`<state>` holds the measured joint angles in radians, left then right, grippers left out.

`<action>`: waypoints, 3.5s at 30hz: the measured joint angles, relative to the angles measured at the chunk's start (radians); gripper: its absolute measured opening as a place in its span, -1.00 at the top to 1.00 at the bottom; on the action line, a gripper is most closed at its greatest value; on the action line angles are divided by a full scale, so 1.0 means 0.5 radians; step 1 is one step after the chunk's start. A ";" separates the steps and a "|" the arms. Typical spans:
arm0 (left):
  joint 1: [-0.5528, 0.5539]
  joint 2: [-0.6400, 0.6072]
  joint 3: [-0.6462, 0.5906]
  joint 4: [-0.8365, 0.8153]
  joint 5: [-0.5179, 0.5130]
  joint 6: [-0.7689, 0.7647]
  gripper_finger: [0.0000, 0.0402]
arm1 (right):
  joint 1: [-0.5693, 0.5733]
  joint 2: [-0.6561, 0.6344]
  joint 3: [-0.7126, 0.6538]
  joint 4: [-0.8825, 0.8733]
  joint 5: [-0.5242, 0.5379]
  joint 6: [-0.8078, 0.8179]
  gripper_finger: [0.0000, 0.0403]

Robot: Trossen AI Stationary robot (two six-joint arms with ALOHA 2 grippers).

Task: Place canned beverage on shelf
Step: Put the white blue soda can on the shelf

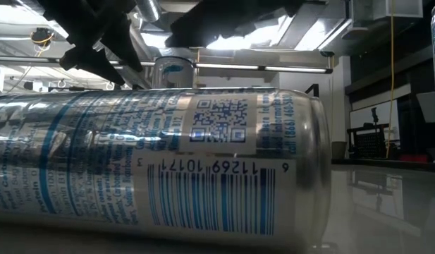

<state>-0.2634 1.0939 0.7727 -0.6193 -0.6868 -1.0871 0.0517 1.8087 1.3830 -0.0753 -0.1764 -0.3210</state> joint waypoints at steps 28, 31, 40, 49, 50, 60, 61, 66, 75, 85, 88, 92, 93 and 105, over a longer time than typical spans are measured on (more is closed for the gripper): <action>0.001 0.000 0.000 0.005 0.002 0.047 -0.31 | 0.000 0.188 0.000 -0.012 0.069 0.003 -0.95; 0.000 0.000 0.000 0.005 0.002 0.047 -0.31 | 0.000 0.188 0.000 -0.016 0.176 0.003 -0.95; 0.000 0.000 0.000 0.005 0.001 0.046 -0.31 | 0.000 0.188 0.000 -0.061 0.130 0.004 -0.70; 0.001 0.000 -0.001 0.005 -0.007 0.043 -0.31 | 0.000 0.202 0.001 -0.079 0.050 0.006 -0.32; 0.000 0.000 -0.001 0.005 -0.007 0.041 -0.31 | 0.000 0.202 0.001 -0.081 0.050 0.006 -0.28; 0.001 0.000 -0.001 0.005 -0.058 0.044 -0.31 | -0.015 0.197 0.228 -0.348 0.085 -0.006 -0.23; 0.001 0.000 -0.001 0.006 -0.081 0.045 -0.31 | -0.024 0.196 0.281 -0.417 0.080 -0.010 -0.23; 0.003 0.000 -0.001 0.006 -0.234 0.044 -0.31 | -0.104 0.195 0.573 -0.816 0.057 -0.088 -0.23; 0.003 0.000 -0.001 0.006 -0.433 0.042 -0.31 | -0.328 0.195 1.111 -1.207 0.054 -0.099 -0.23; 0.003 0.000 -0.001 0.018 -0.648 0.047 -0.31 | -0.605 0.034 1.407 -1.604 0.053 -0.028 -0.23; 0.003 0.000 -0.002 0.018 -0.697 0.047 -0.31 | -0.703 -0.021 1.408 -1.725 0.030 -0.029 -0.23; 0.003 0.000 -0.001 0.019 -0.765 0.046 -0.31 | -0.875 -0.059 1.326 -1.741 -0.153 -0.037 -0.23; 0.005 0.000 -0.001 0.018 -0.777 0.046 -0.31 | -0.922 -0.066 1.287 -1.726 -0.206 -0.046 -0.23; 0.134 0.000 -0.001 0.016 -0.789 0.047 -0.31 | -1.367 -0.069 0.682 -1.098 -0.451 -0.121 -0.23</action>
<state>-0.1964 1.0939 0.7722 -0.6113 -1.0813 -1.0634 -0.6316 1.7744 1.7240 -0.6245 -0.4017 -0.3813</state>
